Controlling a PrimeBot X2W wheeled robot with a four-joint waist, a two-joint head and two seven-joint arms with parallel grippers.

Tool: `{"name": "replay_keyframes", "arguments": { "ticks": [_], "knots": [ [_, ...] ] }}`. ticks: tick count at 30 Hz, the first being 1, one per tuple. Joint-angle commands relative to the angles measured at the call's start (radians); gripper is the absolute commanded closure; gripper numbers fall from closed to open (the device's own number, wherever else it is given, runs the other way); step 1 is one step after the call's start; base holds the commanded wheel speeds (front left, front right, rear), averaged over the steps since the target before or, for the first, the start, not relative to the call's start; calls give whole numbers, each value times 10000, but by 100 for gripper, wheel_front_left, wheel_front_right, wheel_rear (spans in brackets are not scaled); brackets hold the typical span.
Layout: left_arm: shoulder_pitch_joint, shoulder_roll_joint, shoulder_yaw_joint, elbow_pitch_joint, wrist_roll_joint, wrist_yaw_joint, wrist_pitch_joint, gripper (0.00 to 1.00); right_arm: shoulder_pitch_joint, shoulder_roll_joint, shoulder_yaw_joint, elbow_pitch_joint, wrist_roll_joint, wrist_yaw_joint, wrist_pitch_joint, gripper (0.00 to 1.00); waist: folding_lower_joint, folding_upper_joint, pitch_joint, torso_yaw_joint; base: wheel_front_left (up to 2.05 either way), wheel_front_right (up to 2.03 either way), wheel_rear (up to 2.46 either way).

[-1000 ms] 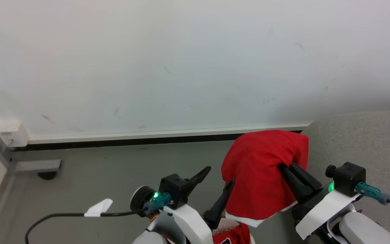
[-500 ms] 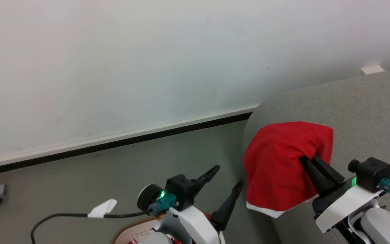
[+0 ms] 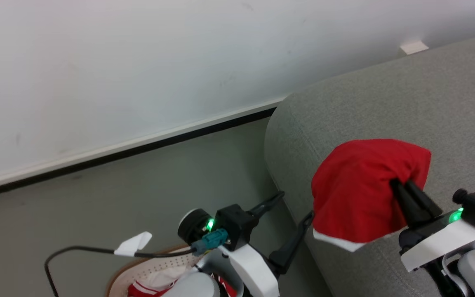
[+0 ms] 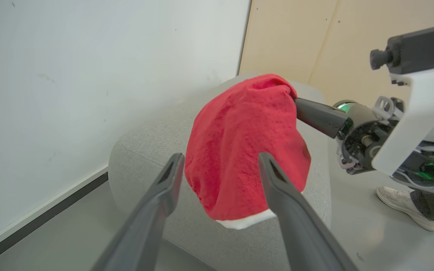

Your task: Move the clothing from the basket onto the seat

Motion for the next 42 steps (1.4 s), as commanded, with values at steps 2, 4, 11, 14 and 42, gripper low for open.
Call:
{"name": "replay_keyframes", "arguments": {
  "ticks": [2, 4, 11, 14, 42],
  "knots": [
    [-344, 153, 10, -144, 180, -74, 74, 0, -77, 159, -507, 27, -185, -25, -29, 100, 0, -1, 822, 293, 0, 0, 0],
    [-640, 219, 4, -300, 309, -143, 184, 0, -302, 408, -1259, 58, -366, -24, -29, 100, 0, -1, 1458, 497, 0, 0, 0],
    [-2216, 561, 33, -1083, 826, -609, 709, 0, -1946, 1105, -4273, 319, -1784, -24, -28, 100, 0, -1, 4299, 1400, 0, 0, 0],
    [-2947, 689, 162, -1328, 1057, -793, 829, 0, -3102, 1244, -5552, 474, -2366, -25, -28, 100, 0, -1, 5440, 1723, 0, 0, 0],
    [-3575, 776, 464, -1228, 839, -719, 127, 0, -3969, 2593, -10689, 2146, -6058, -25, -39, 0, 0, -1, 5945, 2110, 0, 0, 0]
  ]
}}
